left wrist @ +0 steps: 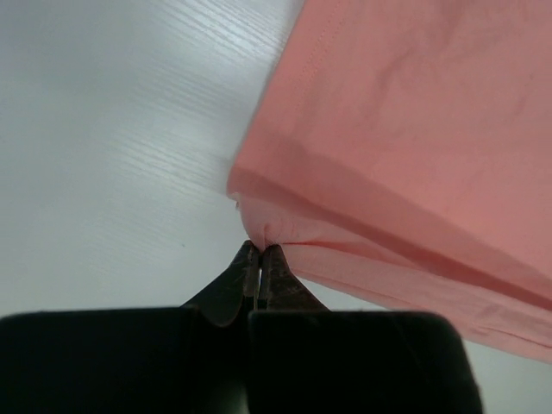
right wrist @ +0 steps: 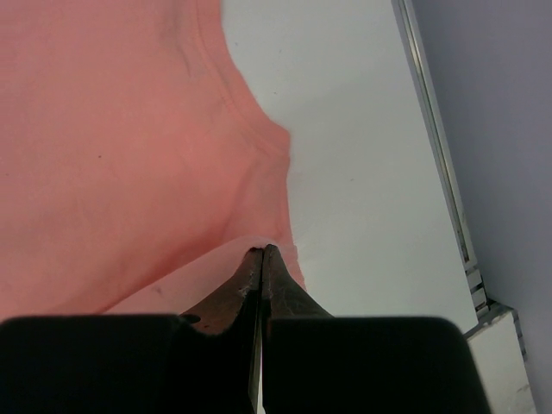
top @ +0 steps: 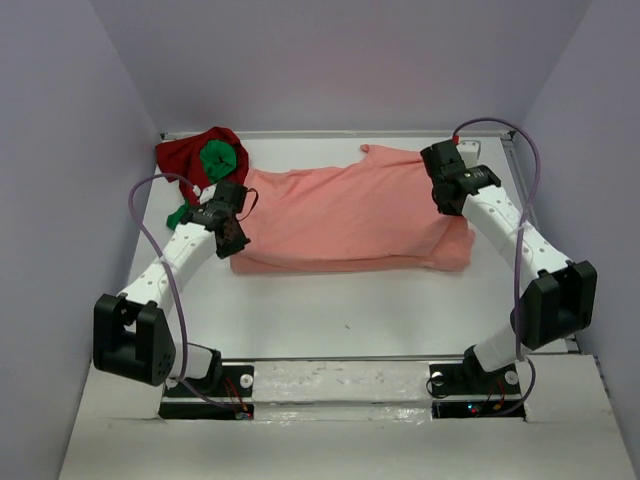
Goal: Fold and stack the t-shirts
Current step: Fold the tshirt
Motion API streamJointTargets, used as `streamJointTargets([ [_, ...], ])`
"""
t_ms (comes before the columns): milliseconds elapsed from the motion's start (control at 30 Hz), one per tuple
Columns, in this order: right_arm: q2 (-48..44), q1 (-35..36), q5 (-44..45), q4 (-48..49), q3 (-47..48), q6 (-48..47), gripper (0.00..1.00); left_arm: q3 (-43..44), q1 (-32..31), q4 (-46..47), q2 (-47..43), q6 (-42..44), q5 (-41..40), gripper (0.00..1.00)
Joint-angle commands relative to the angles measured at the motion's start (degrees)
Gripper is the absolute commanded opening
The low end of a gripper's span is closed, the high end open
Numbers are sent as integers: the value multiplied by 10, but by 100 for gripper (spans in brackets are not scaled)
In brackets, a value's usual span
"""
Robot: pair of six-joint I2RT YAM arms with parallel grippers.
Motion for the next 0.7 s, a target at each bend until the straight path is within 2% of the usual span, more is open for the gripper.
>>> streamJointTargets([
  [0, 23, -4, -17, 20, 33, -17, 0, 30, 5, 9, 21, 29, -14, 0],
  [667, 118, -15, 4, 12, 82, 5, 0, 28, 12, 38, 49, 50, -19, 0],
])
